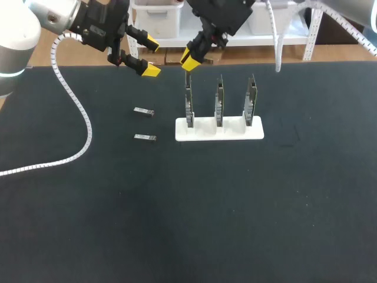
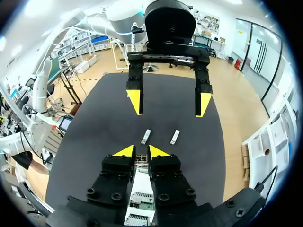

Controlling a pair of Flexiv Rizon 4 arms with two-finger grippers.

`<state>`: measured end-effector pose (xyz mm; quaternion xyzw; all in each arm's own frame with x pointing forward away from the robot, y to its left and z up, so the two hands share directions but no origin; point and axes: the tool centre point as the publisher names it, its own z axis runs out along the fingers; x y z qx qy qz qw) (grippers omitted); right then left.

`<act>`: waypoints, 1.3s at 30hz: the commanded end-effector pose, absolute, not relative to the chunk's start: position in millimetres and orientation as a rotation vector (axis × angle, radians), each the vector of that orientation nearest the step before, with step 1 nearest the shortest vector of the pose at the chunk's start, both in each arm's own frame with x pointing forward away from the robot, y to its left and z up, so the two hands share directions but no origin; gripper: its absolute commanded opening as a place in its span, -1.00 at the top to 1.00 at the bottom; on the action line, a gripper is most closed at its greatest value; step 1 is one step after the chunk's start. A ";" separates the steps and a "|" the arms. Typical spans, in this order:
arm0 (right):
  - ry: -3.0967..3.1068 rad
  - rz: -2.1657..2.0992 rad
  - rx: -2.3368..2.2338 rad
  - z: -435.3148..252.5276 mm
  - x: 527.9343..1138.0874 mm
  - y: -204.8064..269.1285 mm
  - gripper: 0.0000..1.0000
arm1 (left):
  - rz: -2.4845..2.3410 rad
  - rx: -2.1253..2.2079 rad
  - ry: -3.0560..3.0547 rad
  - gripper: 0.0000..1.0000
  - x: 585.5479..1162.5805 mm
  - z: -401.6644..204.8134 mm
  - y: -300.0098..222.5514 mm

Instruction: Pick up the optical module with the left hand, and insert it into the network port with the right hand.

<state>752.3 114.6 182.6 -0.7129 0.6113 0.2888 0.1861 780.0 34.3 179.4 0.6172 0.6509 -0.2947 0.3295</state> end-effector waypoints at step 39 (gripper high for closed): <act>1.727 0.796 -1.985 186.4 739.6 113.8 1.00 | -0.770 1.619 1.710 -1.00 780.8 180.8 33.9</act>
